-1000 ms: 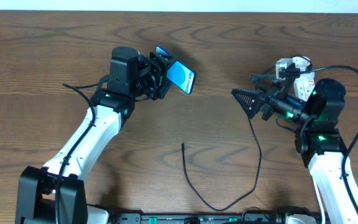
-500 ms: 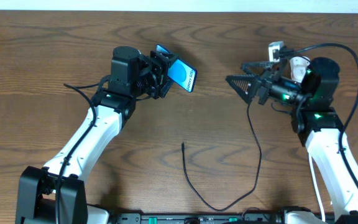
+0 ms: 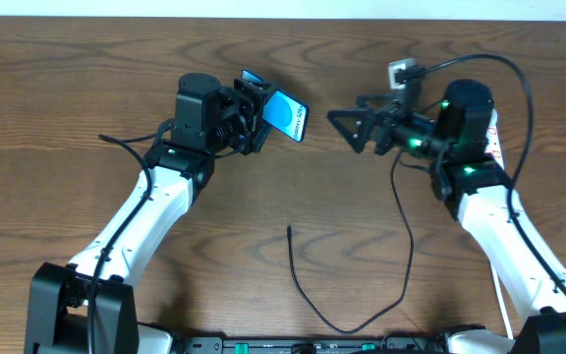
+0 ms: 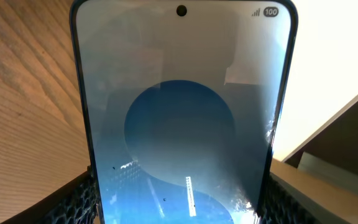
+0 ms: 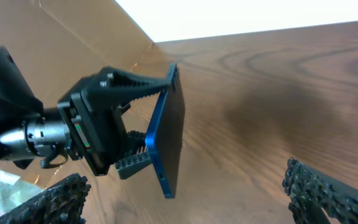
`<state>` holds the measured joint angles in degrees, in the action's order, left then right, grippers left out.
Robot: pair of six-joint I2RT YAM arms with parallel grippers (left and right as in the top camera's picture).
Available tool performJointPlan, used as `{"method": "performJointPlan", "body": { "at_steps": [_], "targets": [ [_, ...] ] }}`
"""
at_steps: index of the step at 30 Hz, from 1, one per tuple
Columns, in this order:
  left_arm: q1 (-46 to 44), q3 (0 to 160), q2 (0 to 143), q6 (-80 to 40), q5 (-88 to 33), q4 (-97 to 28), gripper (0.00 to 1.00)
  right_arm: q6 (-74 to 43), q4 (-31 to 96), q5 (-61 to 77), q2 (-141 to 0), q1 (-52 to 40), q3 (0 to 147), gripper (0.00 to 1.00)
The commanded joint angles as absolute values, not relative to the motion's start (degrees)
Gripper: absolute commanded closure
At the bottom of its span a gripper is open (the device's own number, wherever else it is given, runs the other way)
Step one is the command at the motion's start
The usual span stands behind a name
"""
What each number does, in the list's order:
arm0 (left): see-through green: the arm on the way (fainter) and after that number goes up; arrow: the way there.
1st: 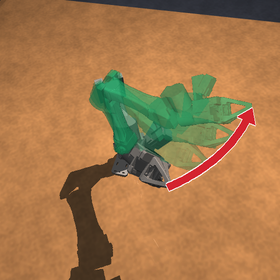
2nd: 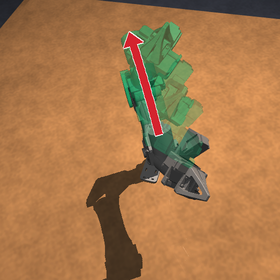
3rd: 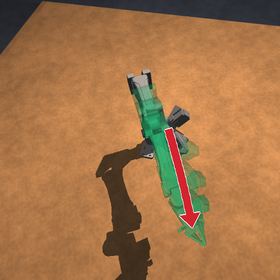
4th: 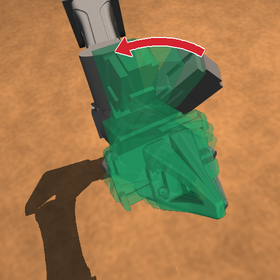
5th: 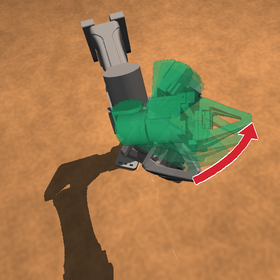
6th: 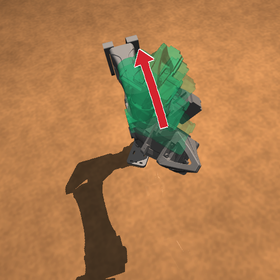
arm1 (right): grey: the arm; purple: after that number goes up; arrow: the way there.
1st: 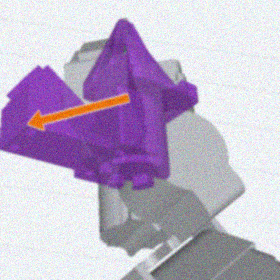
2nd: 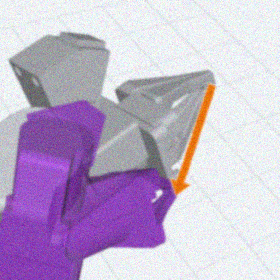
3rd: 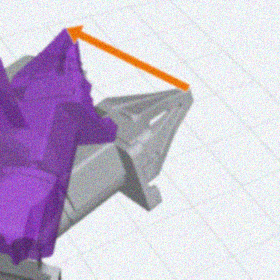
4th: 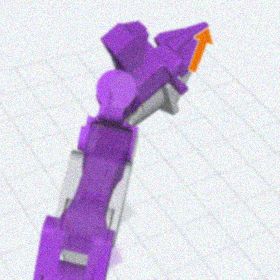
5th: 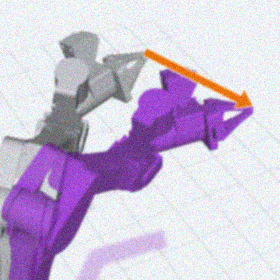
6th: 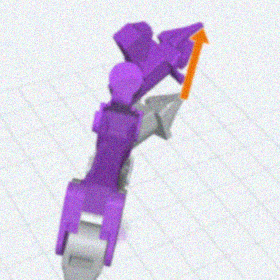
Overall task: Plug charger to phone and switch on socket
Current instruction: 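Close the right gripper on the phone's right edge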
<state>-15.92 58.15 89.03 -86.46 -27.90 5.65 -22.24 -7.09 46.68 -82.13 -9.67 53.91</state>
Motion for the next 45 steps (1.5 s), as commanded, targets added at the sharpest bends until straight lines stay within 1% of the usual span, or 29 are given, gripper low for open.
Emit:
{"method": "performJointPlan", "body": {
  "at_steps": [1, 5, 11, 17, 23, 31, 41, 45],
  "targets": [
    [-16.1, 59.96, 87.72, -88.84, -27.35, 6.35, 0.93, -22.68, -7.11, 43.18, -83.99, -14.39, 55.4, 0.01],
    [-16.1, 59.96, 87.72, -88.92, -27.44, 6.33, 0.93, -22.68, -7.31, 42.48, -84.29, -17.06, 55.4, 0.01],
    [-16.1, 59.96, 87.72, -90.78, -28.03, 6.31, 0.93, -20.93, -7.35, 41.87, -84.33, -18.44, 55.4, 0.01],
    [-16.12, 59.96, 87.72, -90.78, -28.4, 6.31, 0.93, -20.93, -5.96, 41.89, -84.33, -18.46, 55.4, 0.01],
    [-16.1, 59.96, 87.72, -90.78, -30.44, 6.31, 0.93, -21.21, -8.36, 41.69, -84.33, -18.48, 55.4, 0.01],
    [-16.47, 59.96, 87.72, -90.78, -30.44, 6.33, 0.93, -21.19, -7.92, 41.3, -84.4, -18.87, 55.4, 0.01],
    [-19.11, 59.96, 87.72, -90.8, -30.44, 6.35, 0.93, -21.17, -5.13, 32.56, -84.4, -22.46, 55.4, 0.01],
    [-19.11, 59.96, 87.72, -92.31, -30.81, 6.35, 0.93, -21.17, -3.14, 29.63, -84.4, -22.5, 55.4, 0.03]
  ]
}}
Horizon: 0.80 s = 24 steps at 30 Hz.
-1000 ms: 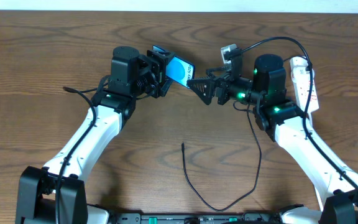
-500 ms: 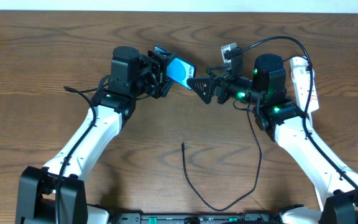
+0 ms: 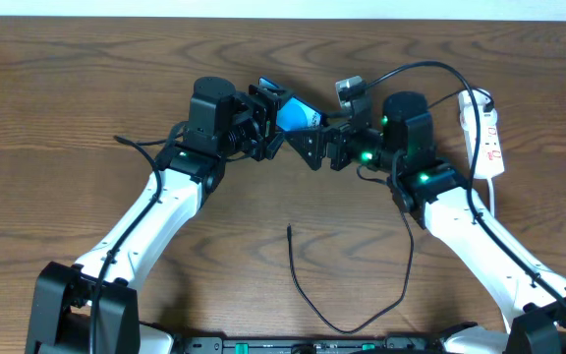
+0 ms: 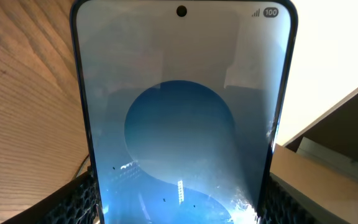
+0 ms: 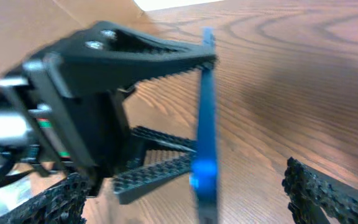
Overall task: Plug charger to phone and switch on socket
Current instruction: 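Close the right gripper on the phone's right edge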
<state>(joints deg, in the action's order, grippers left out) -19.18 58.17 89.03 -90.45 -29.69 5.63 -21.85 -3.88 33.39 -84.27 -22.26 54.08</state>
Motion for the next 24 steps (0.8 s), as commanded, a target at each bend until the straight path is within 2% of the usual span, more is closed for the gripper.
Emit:
{"method": "performJointPlan", "body": {
  "at_steps": [1, 17, 24],
  "targets": [
    [-19.11, 59.96, 87.72, -92.49, -31.0, 6.35, 0.93, -21.19, -2.96, 29.45, -84.4, -22.5, 55.4, 0.04],
    [-20.82, 59.96, 87.72, -92.47, -33.91, 6.37, 0.93, -21.19, -2.98, 28.77, -84.42, -22.61, 55.4, 0.1],
    [-22.48, 59.96, 87.72, -92.47, -33.65, 6.39, 0.93, -21.19, -2.96, 28.58, -84.42, -22.61, 55.4, 0.16]
  ]
}}
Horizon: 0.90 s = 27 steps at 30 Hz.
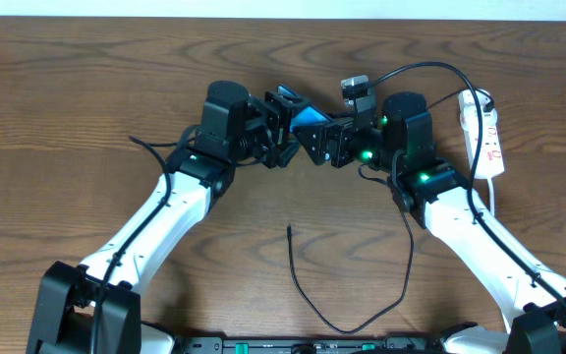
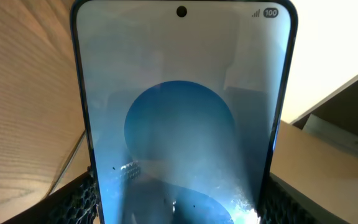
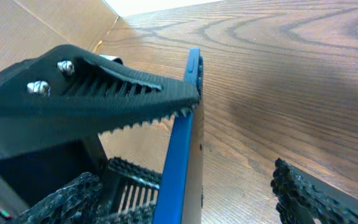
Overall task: Plug charger to phone and switch on socket
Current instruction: 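Close the right gripper on the phone's right edge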
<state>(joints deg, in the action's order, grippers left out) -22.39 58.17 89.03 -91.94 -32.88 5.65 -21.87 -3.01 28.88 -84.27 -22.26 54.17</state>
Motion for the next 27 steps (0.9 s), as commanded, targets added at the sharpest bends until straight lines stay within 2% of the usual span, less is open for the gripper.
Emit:
{"method": "performJointPlan", "body": {
  "at_steps": [1, 9, 20, 27],
  "targets": [
    [-22.48, 59.96, 87.72, -92.47, -33.65, 6.37, 0.93, -21.19, -2.94, 28.58, -84.42, -22.61, 55.4, 0.17],
    [-22.48, 59.96, 87.72, -92.47, -33.63, 6.39, 0.93, -21.19, -2.61, 28.62, -84.42, -22.61, 55.4, 0.28],
    [-22.48, 59.96, 87.72, -92.47, -33.61, 6.37, 0.93, -21.17, -1.19, 28.6, -84.42, -23.73, 55.4, 0.3],
    [-22.48, 59.96, 87.72, -92.47, -33.63, 6.37, 0.93, -21.15, -0.56, 28.6, -84.42, -23.97, 55.4, 0.45]
  ]
}}
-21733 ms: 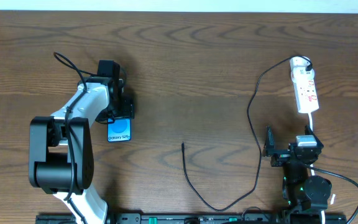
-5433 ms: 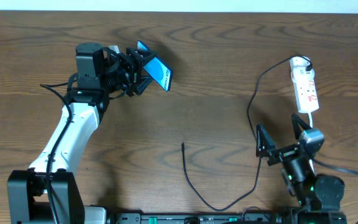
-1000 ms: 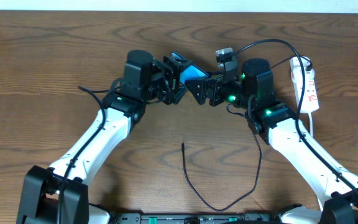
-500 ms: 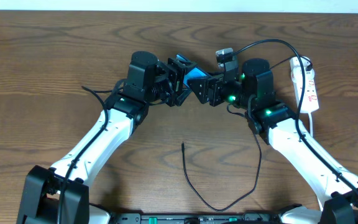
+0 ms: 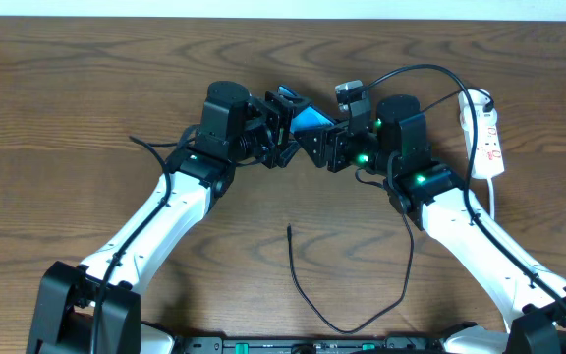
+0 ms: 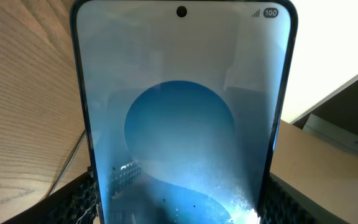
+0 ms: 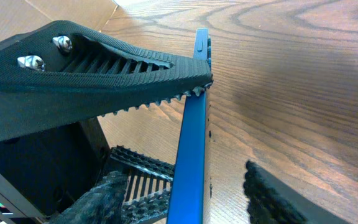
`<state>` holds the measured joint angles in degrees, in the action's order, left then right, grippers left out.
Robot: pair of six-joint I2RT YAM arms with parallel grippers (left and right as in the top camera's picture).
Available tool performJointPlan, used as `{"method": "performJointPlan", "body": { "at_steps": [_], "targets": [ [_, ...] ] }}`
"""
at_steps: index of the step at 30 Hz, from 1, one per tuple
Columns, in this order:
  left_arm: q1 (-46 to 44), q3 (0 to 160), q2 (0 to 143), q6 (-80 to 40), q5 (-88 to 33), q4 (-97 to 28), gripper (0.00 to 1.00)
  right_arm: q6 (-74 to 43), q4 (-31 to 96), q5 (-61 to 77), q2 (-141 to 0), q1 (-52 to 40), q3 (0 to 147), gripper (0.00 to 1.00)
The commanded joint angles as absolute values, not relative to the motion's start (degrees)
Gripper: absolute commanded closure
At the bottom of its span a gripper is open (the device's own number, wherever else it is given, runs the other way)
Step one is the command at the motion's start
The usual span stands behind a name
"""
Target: Plug charger to phone and switch on socket
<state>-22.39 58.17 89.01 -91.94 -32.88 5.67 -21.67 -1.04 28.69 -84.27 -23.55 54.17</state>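
The phone [image 5: 310,122] has a lit blue screen [image 6: 182,112] and is held off the table at the back centre. My left gripper [image 5: 298,126] is shut on its lower part, a finger on each side edge [image 6: 79,199]. My right gripper [image 5: 322,141] is open and straddles the phone's blue edge [image 7: 191,155]; a gap shows between that edge and the right-hand finger [image 7: 269,193]. The thin black charger cable lies loose on the table, its free plug end [image 5: 290,232] in the middle. The white socket strip [image 5: 486,123] lies at the far right.
The charger cable loops toward the front edge [image 5: 347,329] and back up under my right arm. A thick black lead [image 5: 430,69] arcs from the right wrist camera to near the socket strip. Brown wooden table [image 5: 67,98] all round.
My right gripper's fingers stand closer together around the phone's edge than before, and it has shifted slightly toward the phone. The left gripper and phone have not moved.
First my left gripper held the phone up at back left-centre, with the open right gripper well apart to its right. Then both arms stood closer, the phone just in front of the right fingers. Then the phone's edge lay between them, as now.
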Motion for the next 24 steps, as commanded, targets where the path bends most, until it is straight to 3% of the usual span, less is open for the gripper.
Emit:
{"method": "performJointPlan", "body": {
  "at_steps": [1, 24],
  "targets": [
    [-22.48, 59.96, 87.72, -92.47, -33.63, 6.37, 0.93, -21.15, -0.4, 28.6, -84.42, -23.97, 55.4, 0.46],
    [-22.48, 59.96, 87.72, -92.47, -33.61, 6.35, 0.93, -20.93, -0.16, 28.6, -84.44, -24.01, 55.4, 0.74]
  ]
}}
